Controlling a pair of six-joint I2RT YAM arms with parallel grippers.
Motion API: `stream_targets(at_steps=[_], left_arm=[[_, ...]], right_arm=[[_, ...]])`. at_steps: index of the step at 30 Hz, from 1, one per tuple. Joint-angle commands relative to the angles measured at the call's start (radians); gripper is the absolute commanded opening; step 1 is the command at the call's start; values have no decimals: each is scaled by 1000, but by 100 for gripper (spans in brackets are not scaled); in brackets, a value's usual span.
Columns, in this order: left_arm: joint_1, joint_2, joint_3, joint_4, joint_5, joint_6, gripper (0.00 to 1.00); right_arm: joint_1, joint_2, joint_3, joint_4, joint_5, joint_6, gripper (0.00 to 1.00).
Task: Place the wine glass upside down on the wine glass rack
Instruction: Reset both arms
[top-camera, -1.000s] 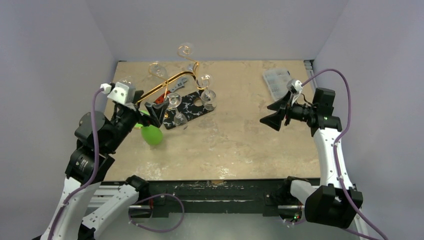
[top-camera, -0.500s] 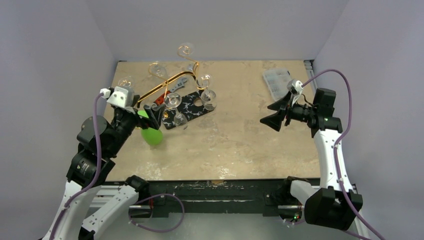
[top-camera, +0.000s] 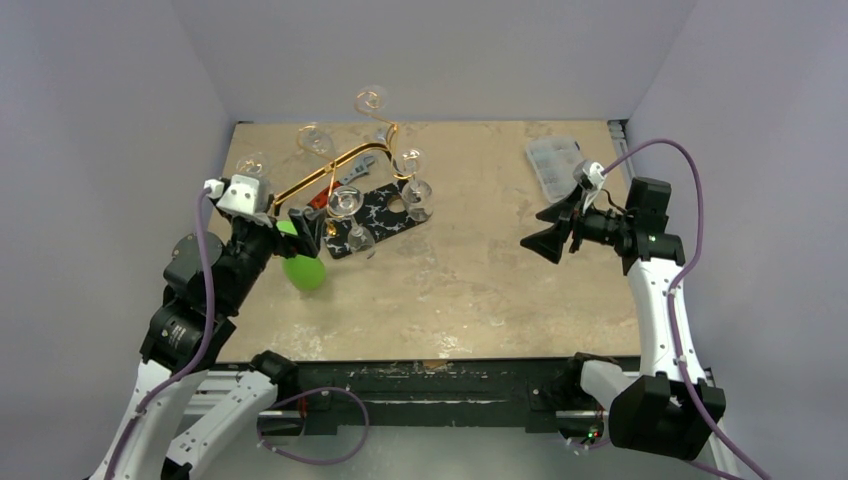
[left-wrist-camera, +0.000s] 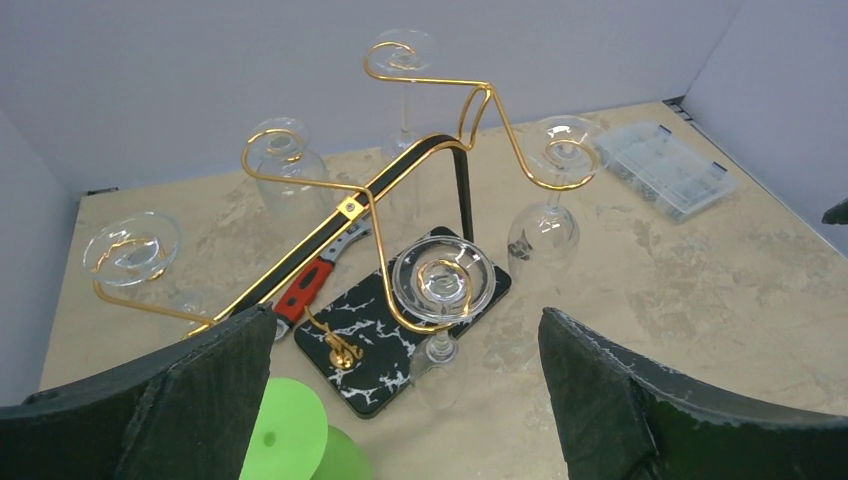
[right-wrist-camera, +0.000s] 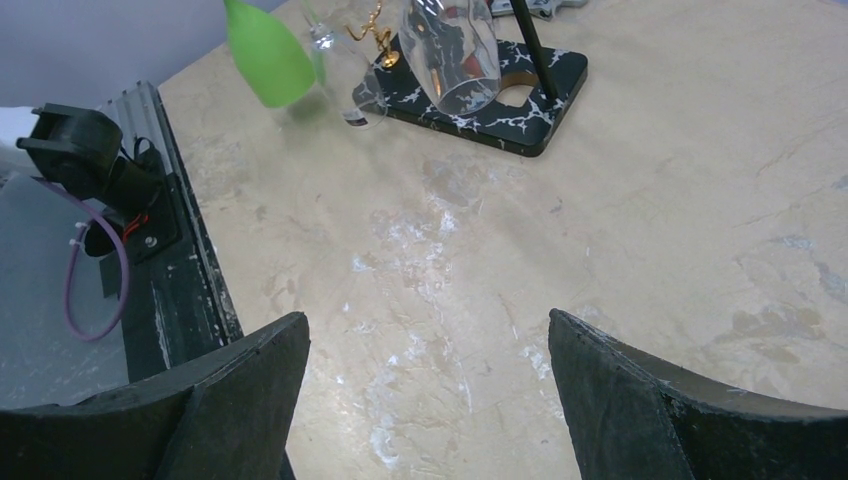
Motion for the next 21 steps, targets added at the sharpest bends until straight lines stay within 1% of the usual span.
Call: stream_targets(at_steps=[1,13,21], left_arm=[[45,-3,-17,34,-24,-37,100],[188,-25,-59,38,-16,-111,100],[202,-66,-99,37,-88,-83,100]], right_arm=[[-6,2,50,-25,11,-33,88],[-5,4,73,-67,47,-77,88],[-6,1,85,-73,73,-82,88]])
